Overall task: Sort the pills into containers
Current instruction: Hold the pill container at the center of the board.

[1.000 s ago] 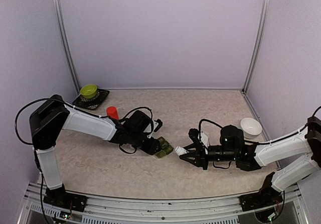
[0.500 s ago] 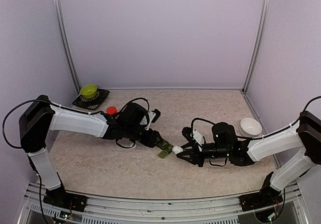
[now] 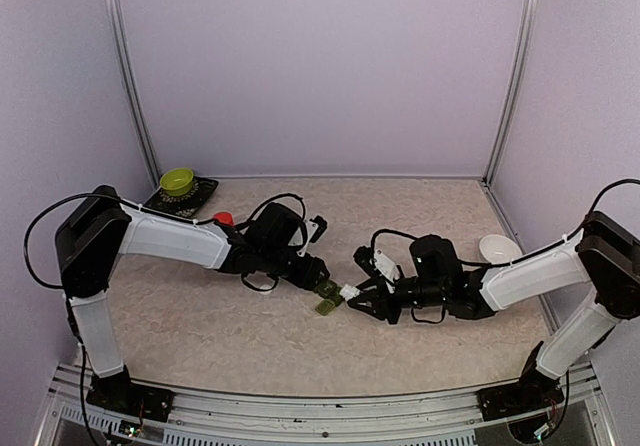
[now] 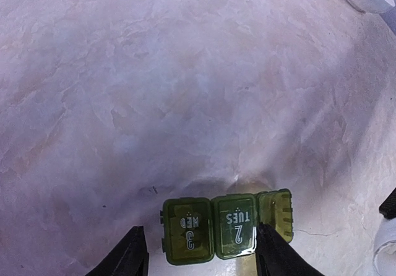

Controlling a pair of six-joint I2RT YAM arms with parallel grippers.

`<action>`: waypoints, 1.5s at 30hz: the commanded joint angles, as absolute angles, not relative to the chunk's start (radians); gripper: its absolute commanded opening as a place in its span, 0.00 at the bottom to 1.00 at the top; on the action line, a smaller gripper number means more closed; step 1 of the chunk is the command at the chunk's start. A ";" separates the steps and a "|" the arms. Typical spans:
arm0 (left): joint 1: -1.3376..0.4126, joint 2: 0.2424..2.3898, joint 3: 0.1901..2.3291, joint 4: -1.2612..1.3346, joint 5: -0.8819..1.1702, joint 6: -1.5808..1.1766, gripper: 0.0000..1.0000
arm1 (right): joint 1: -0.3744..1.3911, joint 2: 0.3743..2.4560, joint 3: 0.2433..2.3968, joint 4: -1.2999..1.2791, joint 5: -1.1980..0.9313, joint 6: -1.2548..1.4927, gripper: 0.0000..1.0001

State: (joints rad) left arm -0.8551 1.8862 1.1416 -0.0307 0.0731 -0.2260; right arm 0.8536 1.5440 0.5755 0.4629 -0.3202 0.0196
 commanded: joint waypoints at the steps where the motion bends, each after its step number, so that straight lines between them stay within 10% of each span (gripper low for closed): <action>1: -0.846 1.925 1.166 -0.024 0.083 -0.198 0.57 | 0.840 1.558 0.611 0.422 -0.319 0.011 0.00; 45: -0.851 1.995 1.190 -0.056 0.061 -0.170 0.46 | 0.829 1.630 0.702 0.299 -0.309 0.011 0.00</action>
State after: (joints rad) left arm -0.8577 1.9789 1.1812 -0.0437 0.0498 -0.1741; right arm 0.8406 1.6157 0.6670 0.3275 -0.3199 0.0170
